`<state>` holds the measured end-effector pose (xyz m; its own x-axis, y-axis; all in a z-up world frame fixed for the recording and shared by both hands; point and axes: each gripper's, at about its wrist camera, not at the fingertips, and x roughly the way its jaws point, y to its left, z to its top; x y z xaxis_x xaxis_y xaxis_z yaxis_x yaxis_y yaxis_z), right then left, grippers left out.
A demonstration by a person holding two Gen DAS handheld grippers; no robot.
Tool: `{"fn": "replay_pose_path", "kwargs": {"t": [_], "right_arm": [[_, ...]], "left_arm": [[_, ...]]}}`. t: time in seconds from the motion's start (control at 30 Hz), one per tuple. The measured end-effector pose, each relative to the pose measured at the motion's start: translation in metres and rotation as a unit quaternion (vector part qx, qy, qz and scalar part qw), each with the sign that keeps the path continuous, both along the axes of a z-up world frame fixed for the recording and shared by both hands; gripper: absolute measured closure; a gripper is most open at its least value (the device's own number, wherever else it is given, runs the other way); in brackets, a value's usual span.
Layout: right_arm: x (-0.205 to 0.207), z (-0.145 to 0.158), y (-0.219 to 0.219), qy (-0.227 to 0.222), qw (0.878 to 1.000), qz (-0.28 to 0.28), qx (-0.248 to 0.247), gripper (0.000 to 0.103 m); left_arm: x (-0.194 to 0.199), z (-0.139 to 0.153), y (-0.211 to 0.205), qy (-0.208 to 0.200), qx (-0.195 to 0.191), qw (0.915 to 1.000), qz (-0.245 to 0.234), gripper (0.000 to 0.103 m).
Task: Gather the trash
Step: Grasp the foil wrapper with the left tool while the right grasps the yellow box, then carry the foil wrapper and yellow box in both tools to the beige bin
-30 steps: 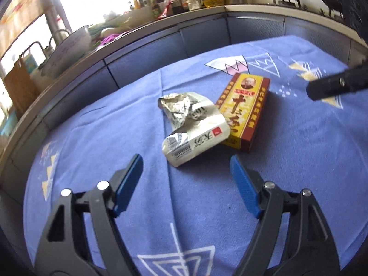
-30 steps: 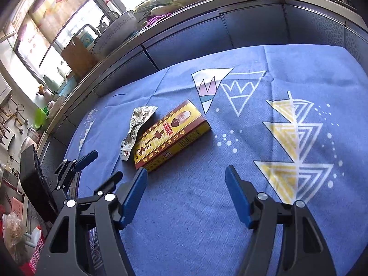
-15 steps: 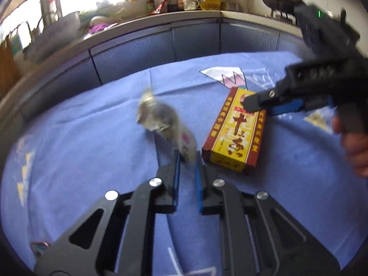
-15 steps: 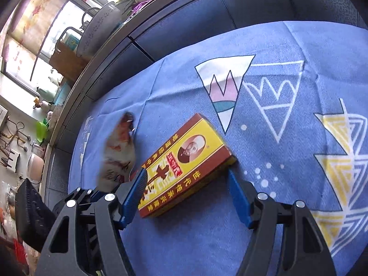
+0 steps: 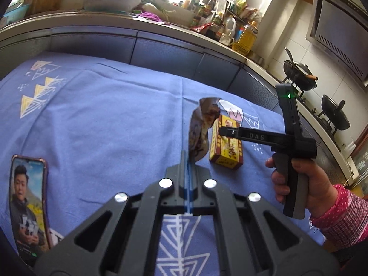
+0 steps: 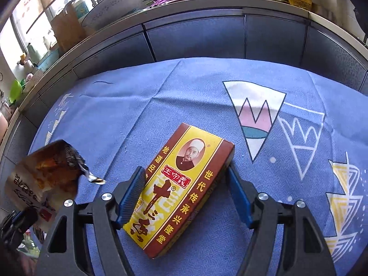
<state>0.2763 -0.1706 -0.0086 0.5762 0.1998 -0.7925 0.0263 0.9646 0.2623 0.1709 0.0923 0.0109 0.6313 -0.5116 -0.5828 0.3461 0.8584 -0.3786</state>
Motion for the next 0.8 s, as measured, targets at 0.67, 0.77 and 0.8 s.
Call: {"fn": "replay_pose_path", "kwargs": {"t": [0.67,0.77,0.8], "right_arm": [[-0.02,0.008,0.03,0.021,0.998,0.053,0.008,0.08],[-0.044,0.013,0.025,0.007,0.998,0.064,0.003,0.08],[-0.055,0.015,0.018,0.001,0.998,0.063,0.009,0.08]], "left_arm": [[-0.052,0.041,0.017,-0.03,-0.03,0.9984,0.035,0.102],[-0.057,0.041,0.011,-0.031,-0.028,0.9986,0.033,0.102],[-0.059,0.041,0.007,-0.031,-0.025,0.9988,0.03,0.102]]}}
